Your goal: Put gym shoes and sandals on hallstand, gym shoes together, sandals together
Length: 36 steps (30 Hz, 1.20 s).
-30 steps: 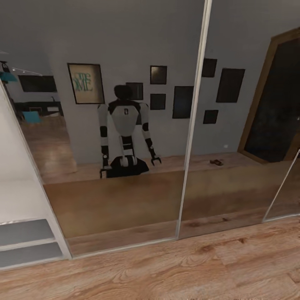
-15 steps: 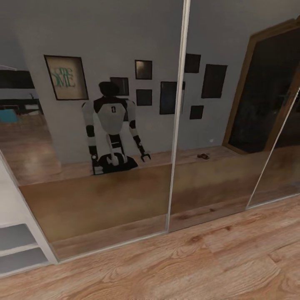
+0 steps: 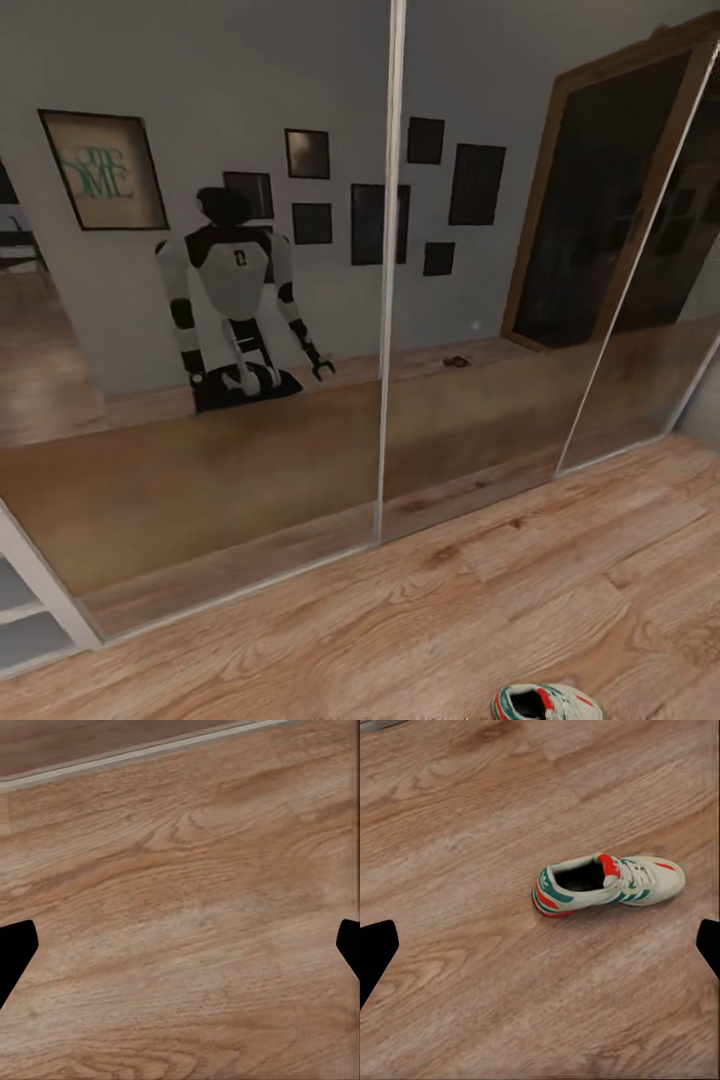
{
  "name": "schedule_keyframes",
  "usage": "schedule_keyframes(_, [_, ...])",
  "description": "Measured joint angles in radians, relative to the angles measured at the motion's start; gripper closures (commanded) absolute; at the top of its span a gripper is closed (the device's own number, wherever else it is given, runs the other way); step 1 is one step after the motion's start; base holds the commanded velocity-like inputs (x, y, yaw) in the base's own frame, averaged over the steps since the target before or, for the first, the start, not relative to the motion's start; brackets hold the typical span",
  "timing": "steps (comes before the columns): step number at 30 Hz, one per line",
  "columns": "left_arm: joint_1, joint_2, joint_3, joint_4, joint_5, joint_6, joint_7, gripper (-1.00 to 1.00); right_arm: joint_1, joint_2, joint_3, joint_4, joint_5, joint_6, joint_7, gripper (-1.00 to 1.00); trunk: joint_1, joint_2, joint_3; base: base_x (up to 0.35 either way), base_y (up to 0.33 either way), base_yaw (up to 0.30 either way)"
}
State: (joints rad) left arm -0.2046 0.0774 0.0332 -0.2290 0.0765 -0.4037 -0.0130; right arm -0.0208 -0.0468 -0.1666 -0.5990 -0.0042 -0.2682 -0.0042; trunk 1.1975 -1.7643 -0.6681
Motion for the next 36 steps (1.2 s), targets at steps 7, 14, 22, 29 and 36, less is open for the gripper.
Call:
schedule_keyframes(7, [0.0, 0.004, 0.0, 0.0, 0.0, 0.0, 0.0, -1.0, 0.0, 0.001, -0.036, 0.0, 0.0, 0.0, 0.001, -1.0, 0.027, -0.049, -0.031, 0.0, 0.0, -0.208])
schedule_keyframes(14, [0.0, 0.005, 0.0, 0.0, 0.0, 0.0, 0.0, -1.0, 0.0, 0.001, -0.04, -0.001, 0.0, 0.0, 0.002, -1.0, 0.054, -0.098, -0.061, 0.0, 0.0, -0.208])
schedule_keyframes(22, [0.0, 0.005, 0.0, 0.0, 0.0, 0.0, 0.0, -1.0, 0.0, 0.001, -0.04, -0.002, 0.0, 0.001, 0.002, -1.0, 0.084, -0.154, -0.096, 0.0, 0.0, -0.208])
schedule_keyframes(29, [0.0, 0.005, -0.001, 0.0, -0.001, 0.0, -0.001, -1.0, 0.0, 0.001, -0.041, -0.004, -0.001, 0.002, 0.001, -1.0, 0.111, -0.203, -0.127, 0.0, 0.0, -0.208])
schedule_keyframes(36, [0.0, 0.005, -0.002, 0.0, -0.001, 0.0, -0.001, -1.0, 0.0, 0.001, -0.042, -0.005, -0.001, 0.002, 0.001, -1.0, 0.138, -0.252, -0.157, 0.0, 0.0, -0.204])
